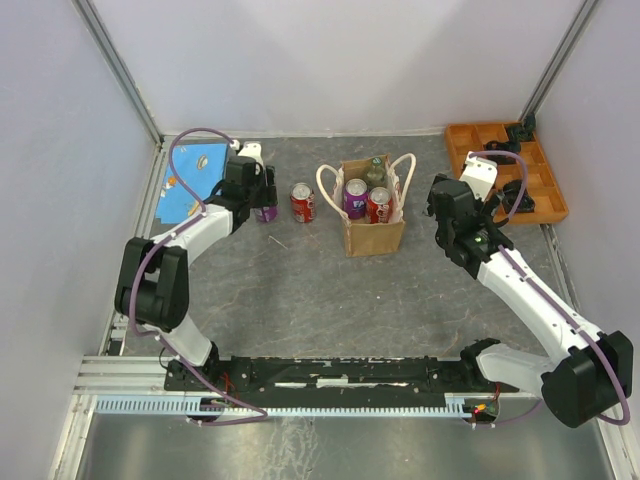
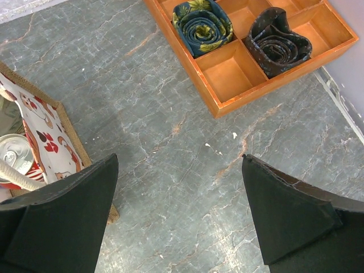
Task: Take the beverage out of the canvas bag
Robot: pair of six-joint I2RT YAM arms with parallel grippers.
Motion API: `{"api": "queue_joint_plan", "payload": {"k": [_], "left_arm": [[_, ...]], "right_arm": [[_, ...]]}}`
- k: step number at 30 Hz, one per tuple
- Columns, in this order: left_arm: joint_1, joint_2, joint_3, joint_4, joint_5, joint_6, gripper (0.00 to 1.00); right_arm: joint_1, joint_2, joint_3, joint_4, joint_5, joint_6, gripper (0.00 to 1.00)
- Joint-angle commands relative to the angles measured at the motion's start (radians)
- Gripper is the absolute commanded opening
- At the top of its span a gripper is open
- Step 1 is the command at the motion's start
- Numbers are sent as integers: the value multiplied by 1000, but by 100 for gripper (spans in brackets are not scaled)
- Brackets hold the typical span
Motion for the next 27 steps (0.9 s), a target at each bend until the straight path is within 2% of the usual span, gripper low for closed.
{"api": "queue_joint_plan", "payload": {"k": [1, 6, 10, 12, 15, 17, 23, 27], "left_arm": [[4, 11, 63, 69, -17, -9, 25], [3, 36, 76, 59, -15, -10, 30], [3, 68, 111, 26, -18, -20, 41], [3, 77, 125, 11, -17, -26, 55], [3, 79, 133, 3, -17, -33, 69], [3, 78, 142, -9, -15, -33, 98], [3, 54, 156, -29, -17, -33, 99], [3, -14, 162, -28, 11, -33, 99]], "right_arm": [[-3, 0, 32, 13, 4, 4, 97], [-3, 10, 40, 14, -2, 8, 97], [-4, 14, 44, 10, -6, 10, 97], [-3, 16, 43, 9, -8, 11, 97], [-4, 17, 43, 8, -10, 12, 97], [-3, 19, 44, 8, -11, 12, 97], [-3, 27, 49, 8, -18, 8, 97], [-4, 26, 55, 9, -5, 2, 97]]}}
